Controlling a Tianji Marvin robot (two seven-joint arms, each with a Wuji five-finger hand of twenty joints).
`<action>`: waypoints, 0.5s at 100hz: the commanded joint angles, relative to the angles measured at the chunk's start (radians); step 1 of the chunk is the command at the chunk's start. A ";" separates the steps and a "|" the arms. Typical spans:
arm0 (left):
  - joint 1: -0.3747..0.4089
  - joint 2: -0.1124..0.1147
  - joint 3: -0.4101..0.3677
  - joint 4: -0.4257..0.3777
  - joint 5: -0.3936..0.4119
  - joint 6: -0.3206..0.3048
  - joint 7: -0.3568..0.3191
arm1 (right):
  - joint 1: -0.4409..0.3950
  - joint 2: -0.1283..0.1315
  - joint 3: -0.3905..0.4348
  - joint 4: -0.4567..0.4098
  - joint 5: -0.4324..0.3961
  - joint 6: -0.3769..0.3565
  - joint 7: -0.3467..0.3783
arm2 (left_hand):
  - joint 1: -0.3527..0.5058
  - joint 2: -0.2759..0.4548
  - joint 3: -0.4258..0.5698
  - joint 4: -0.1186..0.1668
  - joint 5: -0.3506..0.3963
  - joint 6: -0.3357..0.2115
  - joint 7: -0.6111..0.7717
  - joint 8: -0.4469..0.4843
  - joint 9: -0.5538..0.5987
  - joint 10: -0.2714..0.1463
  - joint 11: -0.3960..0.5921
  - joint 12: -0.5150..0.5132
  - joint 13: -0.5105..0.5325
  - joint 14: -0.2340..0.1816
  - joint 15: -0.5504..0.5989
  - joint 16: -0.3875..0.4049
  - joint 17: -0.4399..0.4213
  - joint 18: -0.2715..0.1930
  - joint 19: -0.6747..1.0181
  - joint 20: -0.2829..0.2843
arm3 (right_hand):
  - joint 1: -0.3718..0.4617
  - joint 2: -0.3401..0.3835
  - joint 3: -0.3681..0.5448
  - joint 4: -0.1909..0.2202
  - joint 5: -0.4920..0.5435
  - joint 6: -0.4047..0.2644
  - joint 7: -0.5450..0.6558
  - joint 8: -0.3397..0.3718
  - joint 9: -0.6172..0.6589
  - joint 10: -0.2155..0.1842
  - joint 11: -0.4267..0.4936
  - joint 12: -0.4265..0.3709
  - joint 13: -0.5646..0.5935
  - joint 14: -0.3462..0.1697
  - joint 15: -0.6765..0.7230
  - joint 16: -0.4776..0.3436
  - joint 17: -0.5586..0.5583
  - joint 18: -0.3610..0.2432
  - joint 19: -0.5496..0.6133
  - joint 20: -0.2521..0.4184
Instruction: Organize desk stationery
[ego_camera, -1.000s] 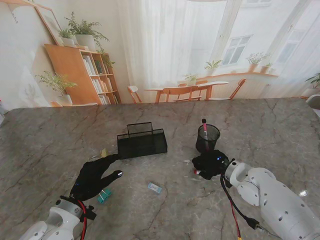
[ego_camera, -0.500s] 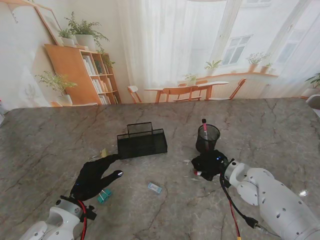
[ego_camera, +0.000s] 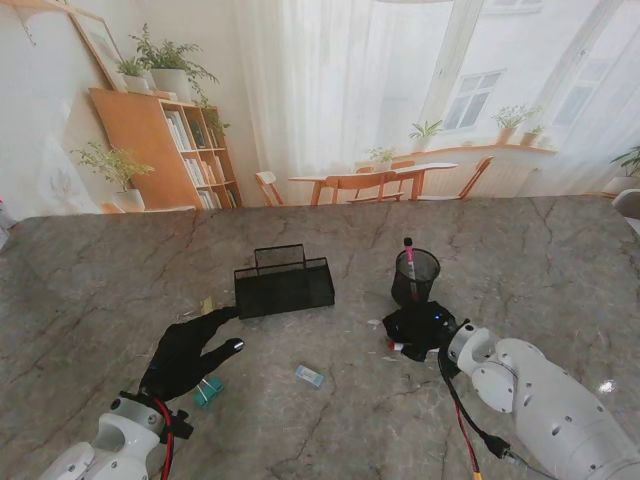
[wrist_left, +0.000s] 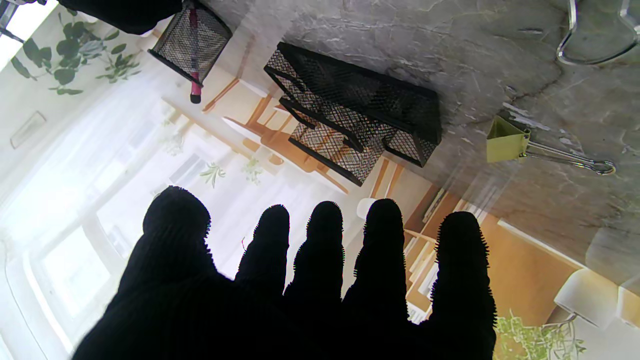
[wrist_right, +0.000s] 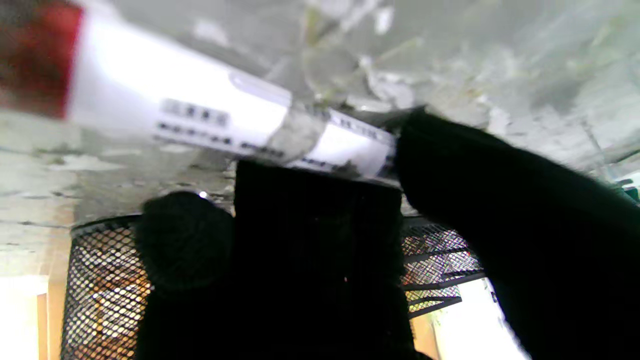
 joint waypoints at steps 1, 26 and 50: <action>0.006 -0.002 0.002 -0.003 -0.003 -0.006 0.002 | -0.043 -0.003 -0.006 0.005 -0.006 0.003 0.030 | 0.029 0.070 -0.011 0.020 0.013 -0.006 0.006 0.008 0.006 -0.006 0.000 0.006 0.010 -0.002 0.009 0.009 -0.002 -0.004 0.020 0.023 | 0.213 -0.033 0.047 0.072 0.054 -0.220 0.211 0.021 0.046 -0.072 0.022 0.010 0.060 -0.069 0.053 -0.008 0.035 -0.020 0.050 0.018; 0.014 -0.004 -0.002 -0.008 0.003 -0.015 0.015 | -0.086 -0.018 0.041 -0.051 0.020 0.041 0.016 | 0.029 0.072 -0.012 0.020 0.015 -0.005 0.007 0.008 0.007 -0.005 0.000 0.006 0.011 -0.002 0.009 0.010 -0.002 -0.005 0.021 0.023 | 0.216 -0.045 0.047 0.085 0.056 -0.219 0.222 0.018 0.045 -0.077 0.027 0.012 0.057 -0.067 0.055 -0.015 0.034 -0.017 0.046 0.019; 0.019 -0.005 -0.004 -0.011 0.006 -0.015 0.023 | -0.146 -0.028 0.118 -0.136 0.035 0.085 0.025 | 0.031 0.073 -0.013 0.019 0.014 -0.006 0.007 0.008 0.007 -0.007 0.000 0.006 0.012 -0.003 0.010 0.010 -0.002 -0.007 0.020 0.022 | 0.221 -0.039 0.047 0.075 0.053 -0.213 0.223 0.017 0.037 -0.072 0.026 0.014 0.056 -0.056 0.045 -0.018 0.029 -0.004 0.031 0.014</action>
